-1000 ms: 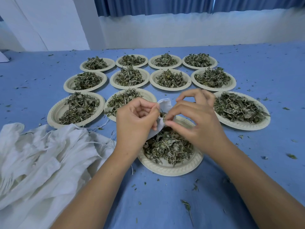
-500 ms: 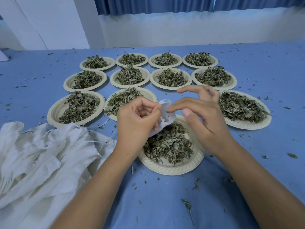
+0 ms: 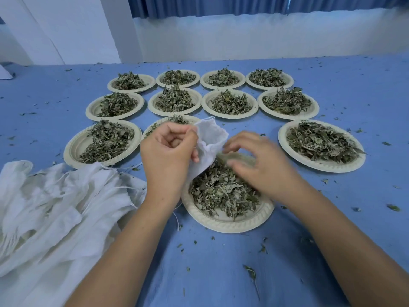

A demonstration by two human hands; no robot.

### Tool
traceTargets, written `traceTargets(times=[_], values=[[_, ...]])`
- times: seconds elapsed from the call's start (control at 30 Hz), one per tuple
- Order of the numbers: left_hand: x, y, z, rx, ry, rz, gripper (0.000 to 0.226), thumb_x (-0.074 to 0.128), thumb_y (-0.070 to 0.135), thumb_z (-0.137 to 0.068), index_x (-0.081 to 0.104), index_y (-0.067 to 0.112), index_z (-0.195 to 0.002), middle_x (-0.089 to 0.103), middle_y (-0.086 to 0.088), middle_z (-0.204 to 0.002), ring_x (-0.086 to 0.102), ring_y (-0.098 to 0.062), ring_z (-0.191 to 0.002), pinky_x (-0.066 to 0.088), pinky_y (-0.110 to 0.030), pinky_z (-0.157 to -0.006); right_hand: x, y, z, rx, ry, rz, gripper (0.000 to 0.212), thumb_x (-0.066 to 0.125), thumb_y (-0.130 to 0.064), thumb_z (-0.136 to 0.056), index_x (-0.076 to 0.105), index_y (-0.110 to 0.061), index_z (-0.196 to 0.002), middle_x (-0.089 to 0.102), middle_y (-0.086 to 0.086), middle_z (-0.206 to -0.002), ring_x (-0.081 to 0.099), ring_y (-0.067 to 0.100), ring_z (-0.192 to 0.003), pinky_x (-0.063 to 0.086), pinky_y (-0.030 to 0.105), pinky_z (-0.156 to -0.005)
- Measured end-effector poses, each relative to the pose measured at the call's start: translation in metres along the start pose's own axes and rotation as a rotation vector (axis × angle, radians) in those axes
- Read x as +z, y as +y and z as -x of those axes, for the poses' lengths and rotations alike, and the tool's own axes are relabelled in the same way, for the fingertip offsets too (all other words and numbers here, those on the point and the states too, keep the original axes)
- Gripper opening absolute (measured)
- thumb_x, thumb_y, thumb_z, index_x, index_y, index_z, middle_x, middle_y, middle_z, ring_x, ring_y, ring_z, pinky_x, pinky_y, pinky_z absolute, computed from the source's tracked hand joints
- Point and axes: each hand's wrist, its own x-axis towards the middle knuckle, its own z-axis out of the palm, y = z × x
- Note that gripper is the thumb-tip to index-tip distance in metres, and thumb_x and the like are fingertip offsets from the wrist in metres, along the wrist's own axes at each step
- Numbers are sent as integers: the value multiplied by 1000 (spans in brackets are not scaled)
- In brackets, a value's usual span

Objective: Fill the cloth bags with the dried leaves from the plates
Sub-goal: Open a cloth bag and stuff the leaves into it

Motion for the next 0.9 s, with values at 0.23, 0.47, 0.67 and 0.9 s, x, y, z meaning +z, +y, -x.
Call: traceTargets(times=[0.23,0.47,0.67,0.9], values=[[1,-1,1,-6,-9,-24,10,63,-6,-86,65,0,-78,58,4,-50,49,-8,-41,46,-21,-50,24,3,-2,-98,-278,66,32,67,-10,-82,67,-19,-113,61,-5,-121,47,10,-116,33,20,-100],[0,-2,0,24,0,-47,10,64,-4,-86,65,0,-77,58,5,-52,50,-9,-41,46,-21,-49,7,1,0,-30,-170,24,17,73,-5,-79,73,-14,-94,70,-4,-96,61,5,-86,45,17,-84],[0,-2,1,57,-6,-89,13,65,-3,-86,65,5,-75,59,6,-52,51,-8,-42,45,-17,-49,-17,2,1,107,40,-194,20,82,-21,-72,71,-34,-82,66,-11,-83,56,4,-74,44,14,-77],[0,-5,2,33,-88,-120,17,66,-1,-86,65,9,-72,59,6,-49,50,-5,-40,44,-15,-46,-21,-3,0,81,216,-675,21,80,-9,-65,71,-17,-82,73,3,-77,67,19,-69,57,27,-76]])
